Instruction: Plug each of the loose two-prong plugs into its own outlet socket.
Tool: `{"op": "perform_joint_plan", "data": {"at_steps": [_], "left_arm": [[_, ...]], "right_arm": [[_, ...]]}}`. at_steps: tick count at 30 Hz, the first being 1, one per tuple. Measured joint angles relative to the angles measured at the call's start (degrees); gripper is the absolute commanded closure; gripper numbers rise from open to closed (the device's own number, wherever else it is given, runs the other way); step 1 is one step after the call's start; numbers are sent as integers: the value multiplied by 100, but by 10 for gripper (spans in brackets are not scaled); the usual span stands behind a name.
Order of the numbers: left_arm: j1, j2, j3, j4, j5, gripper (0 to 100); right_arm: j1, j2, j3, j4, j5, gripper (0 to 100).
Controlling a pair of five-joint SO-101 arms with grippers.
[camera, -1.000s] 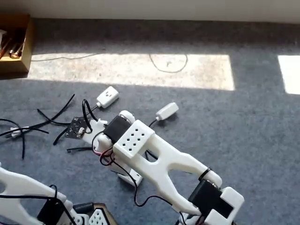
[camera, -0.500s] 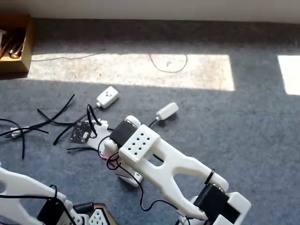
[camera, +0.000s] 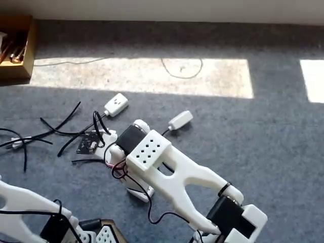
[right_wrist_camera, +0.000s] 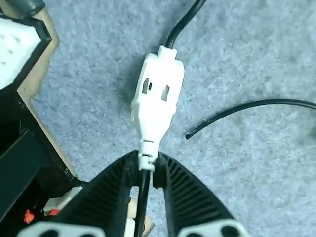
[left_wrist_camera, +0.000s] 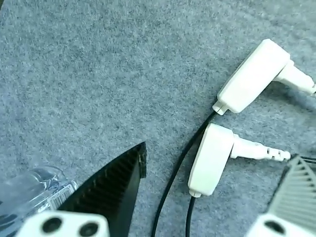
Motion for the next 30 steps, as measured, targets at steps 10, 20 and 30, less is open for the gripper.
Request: {"op": "perform_joint_plan", "data": {"at_steps": [10,20,30], "left_arm": [[26,0,0,9,0,591],[53,0,0,9,0,590],[290,0,343,79,0,589]], "right_arm": [[0,967,-273,404,176,992],[-26,1732,-1187,413,176,992],[105,1125,-1240,378,176,992]]}}
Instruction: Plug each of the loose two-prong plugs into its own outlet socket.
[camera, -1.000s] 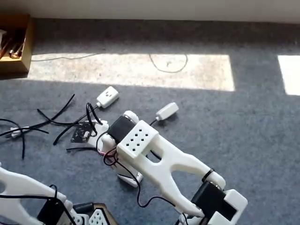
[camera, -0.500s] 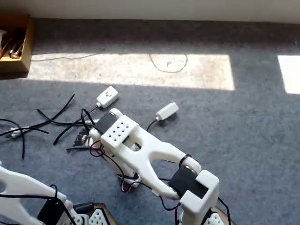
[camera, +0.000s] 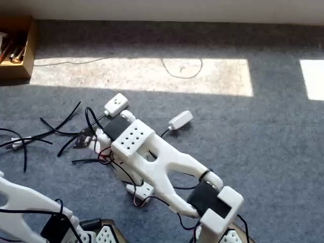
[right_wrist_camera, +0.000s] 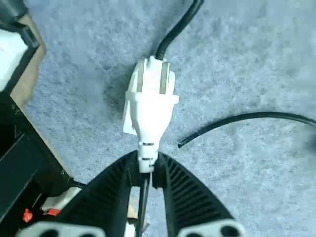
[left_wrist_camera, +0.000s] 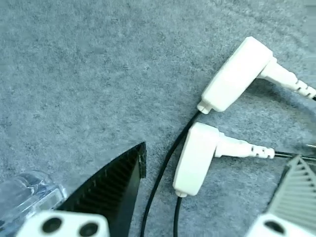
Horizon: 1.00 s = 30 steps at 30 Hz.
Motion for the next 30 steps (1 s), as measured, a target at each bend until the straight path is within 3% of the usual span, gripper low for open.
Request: {"op": "perform_joint_plan", "data": {"at_steps": [4,8,12,17,24,30], "left_arm": [[404,-35,721,26,0,589],[976,-677,1873,26,9,589],[1829,-2136,3701,26,9,589],[3262,-4580,6497,-35,18,589],[4993,-8026,10295,-1776,308,593],[5020,-10163,13037,-3587,809,593]], "right_arm": [[273,-1442,105,-607,-316,992],[862,-2804,1556,-2040,-378,992],[1495,-3736,3710,-3886,-413,992],[1662,-4615,5899,-5574,-422,992],[1688,-5468,6637,-5864,-422,992],[2479,-5547,7209,-5073,378,992]]}}
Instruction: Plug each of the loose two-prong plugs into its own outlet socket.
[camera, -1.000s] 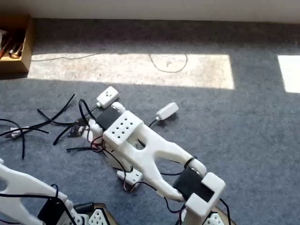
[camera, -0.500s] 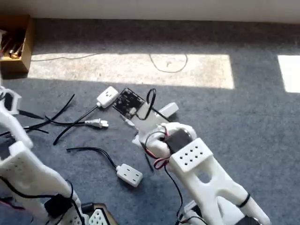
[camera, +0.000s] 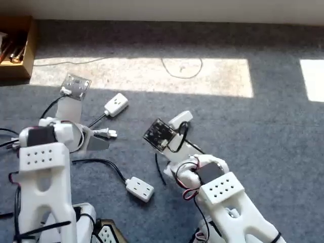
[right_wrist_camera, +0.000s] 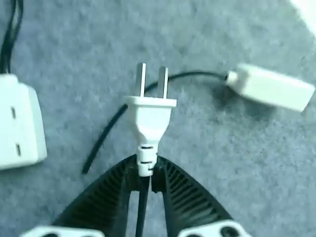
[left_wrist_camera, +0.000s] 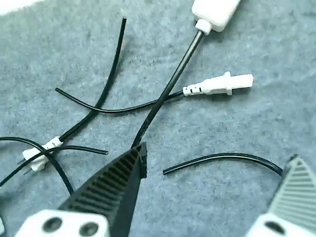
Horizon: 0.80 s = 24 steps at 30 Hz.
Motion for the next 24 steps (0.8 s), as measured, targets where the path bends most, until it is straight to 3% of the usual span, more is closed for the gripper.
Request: {"op": "perform_joint_plan", "data": {"at_steps": [5,13,20,24], "left_arm": [[-185,-897,1248,-651,668,593],[-791,-1644,2303,-1125,879,593],[-1890,-2198,3534,-2189,870,593],[-2040,-2505,4000,-2453,870,593]], "right_arm": [[264,255,264,633,712,981],[308,1204,-782,1987,1064,787],[308,1820,-2022,2778,1108,785],[308,1996,-1908,2655,1090,785]]}}
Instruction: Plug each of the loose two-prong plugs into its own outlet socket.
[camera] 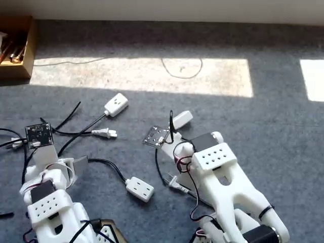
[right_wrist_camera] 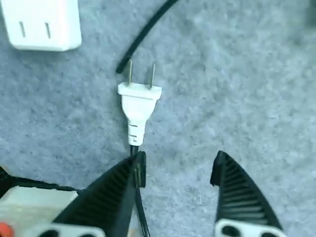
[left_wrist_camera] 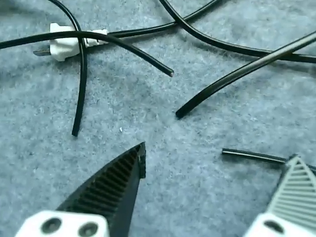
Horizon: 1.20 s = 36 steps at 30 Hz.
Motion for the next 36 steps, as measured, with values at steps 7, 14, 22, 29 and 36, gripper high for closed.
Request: {"op": "perform_joint_plan", "data": {"at_steps": [7,14,22,29,36], "left_arm": [[-44,-413,220,-44,0,593],[-35,-492,343,-53,-193,593],[132,-501,343,-53,-220,593],[158,-501,343,-53,-220,593],[158,-501,343,-53,-220,593]], "right_arm": [[-176,-193,1371,-1582,-835,786],[-176,-492,2066,-2426,-1424,786],[-457,-598,1899,-1846,-1705,783],[-756,-730,1442,-1143,-1749,782],[-985,-747,1363,-818,-1749,782]]}}
